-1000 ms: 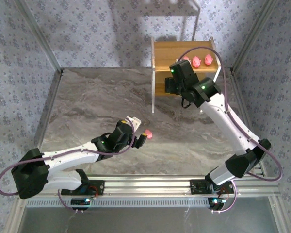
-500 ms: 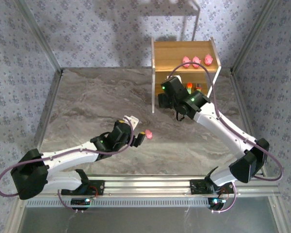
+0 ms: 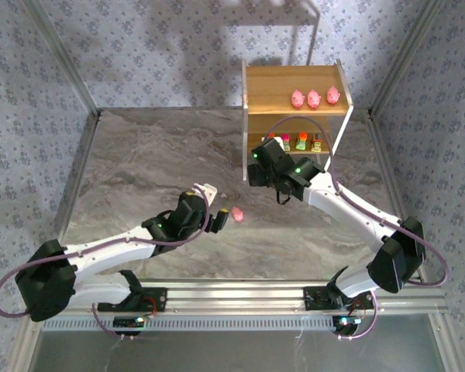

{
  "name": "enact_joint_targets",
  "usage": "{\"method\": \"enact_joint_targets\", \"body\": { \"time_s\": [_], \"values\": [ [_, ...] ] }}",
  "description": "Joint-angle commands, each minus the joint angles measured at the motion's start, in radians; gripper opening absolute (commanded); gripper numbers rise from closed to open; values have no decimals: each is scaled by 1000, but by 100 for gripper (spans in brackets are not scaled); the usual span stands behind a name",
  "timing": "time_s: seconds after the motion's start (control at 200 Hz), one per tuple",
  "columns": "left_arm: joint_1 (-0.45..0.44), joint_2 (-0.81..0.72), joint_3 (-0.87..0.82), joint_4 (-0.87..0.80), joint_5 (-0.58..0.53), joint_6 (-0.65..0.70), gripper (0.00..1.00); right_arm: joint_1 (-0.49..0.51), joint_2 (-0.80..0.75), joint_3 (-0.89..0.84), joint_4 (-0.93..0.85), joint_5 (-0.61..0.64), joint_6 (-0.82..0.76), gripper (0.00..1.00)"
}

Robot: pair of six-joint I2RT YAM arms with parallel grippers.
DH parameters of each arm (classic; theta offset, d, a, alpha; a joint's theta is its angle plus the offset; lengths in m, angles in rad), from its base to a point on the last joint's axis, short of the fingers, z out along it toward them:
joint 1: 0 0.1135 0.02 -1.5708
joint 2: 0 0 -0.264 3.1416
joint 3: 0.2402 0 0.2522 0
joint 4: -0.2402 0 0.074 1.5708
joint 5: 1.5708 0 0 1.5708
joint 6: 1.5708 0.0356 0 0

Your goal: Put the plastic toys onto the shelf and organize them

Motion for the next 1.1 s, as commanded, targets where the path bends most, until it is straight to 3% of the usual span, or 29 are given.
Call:
{"method": "enact_joint_targets", "body": {
  "time_s": [0.0,0.555,1.094],
  "values": [
    [16,-29,-10,-2,3,-26,99,12,-1,-28,37,-19,33,82],
    [63,-68,-35,-2,29,-58,99,43,100,-89,111,-71,67,86],
    [83,-60,-33,-6,48,-70,100,108,186,-116,148,-85,76,81]
  ]
}}
